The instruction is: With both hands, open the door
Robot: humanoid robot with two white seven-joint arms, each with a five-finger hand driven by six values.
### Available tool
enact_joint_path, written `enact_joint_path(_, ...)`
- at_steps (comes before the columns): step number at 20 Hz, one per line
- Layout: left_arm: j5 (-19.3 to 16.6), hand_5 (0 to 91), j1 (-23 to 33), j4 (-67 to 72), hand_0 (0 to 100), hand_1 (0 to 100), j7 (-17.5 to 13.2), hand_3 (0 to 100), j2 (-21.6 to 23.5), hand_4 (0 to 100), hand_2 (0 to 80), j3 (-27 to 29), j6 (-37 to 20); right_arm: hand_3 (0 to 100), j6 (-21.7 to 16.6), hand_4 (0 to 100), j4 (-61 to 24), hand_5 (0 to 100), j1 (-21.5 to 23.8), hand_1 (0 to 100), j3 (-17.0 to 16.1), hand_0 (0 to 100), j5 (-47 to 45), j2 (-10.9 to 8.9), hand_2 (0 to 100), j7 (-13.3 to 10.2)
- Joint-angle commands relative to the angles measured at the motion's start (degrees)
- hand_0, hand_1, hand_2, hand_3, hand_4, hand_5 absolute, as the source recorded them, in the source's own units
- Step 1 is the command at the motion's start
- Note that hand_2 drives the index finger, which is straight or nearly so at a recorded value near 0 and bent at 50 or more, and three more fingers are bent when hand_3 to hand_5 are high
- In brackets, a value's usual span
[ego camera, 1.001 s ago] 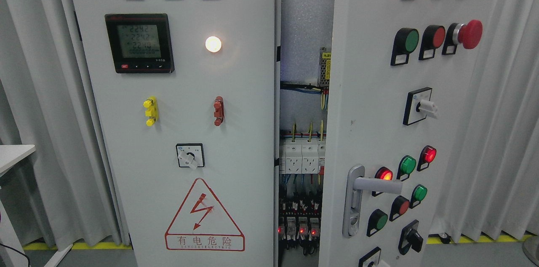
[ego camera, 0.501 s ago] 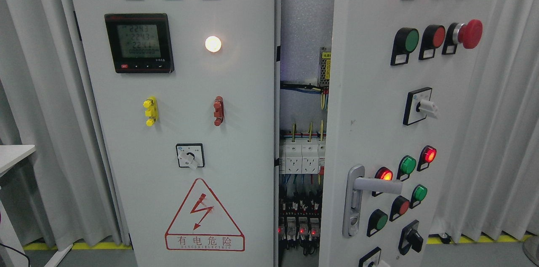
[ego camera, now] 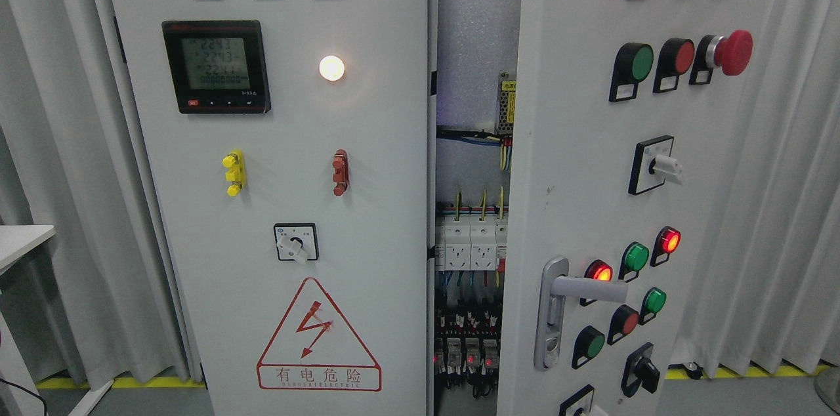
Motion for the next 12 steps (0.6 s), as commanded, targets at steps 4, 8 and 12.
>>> enact_joint_path(4, 11.45, 0.0, -23.75, -4.03, 30, 0, 0.0, 3, 9.42, 4, 2.6, -0.5, 12.77, 0, -0.03, 0, 0.02, 0, -0.68, 0, 0.0, 22, 0.0, -0.27, 0, -0.05)
enact_joint_path(8, 16.29, 0.0, -33.69, 1.24, 30, 0, 0.0, 3, 7.75, 4, 2.6, -1.64, 17.62, 0, -0.03, 0, 0.02, 0, -0.68, 0, 0.0, 22, 0.0, -0.27, 0, -0.05)
enact_joint_path(12, 15.94, 0.0, -41.6, 6.34, 30, 0, 0.18, 3, 4.94, 4, 2.6, -5.24, 18.24, 0, -0.03, 0, 0.02, 0, -0.68, 0, 0.0, 22, 0.0, -0.27, 0, -0.05)
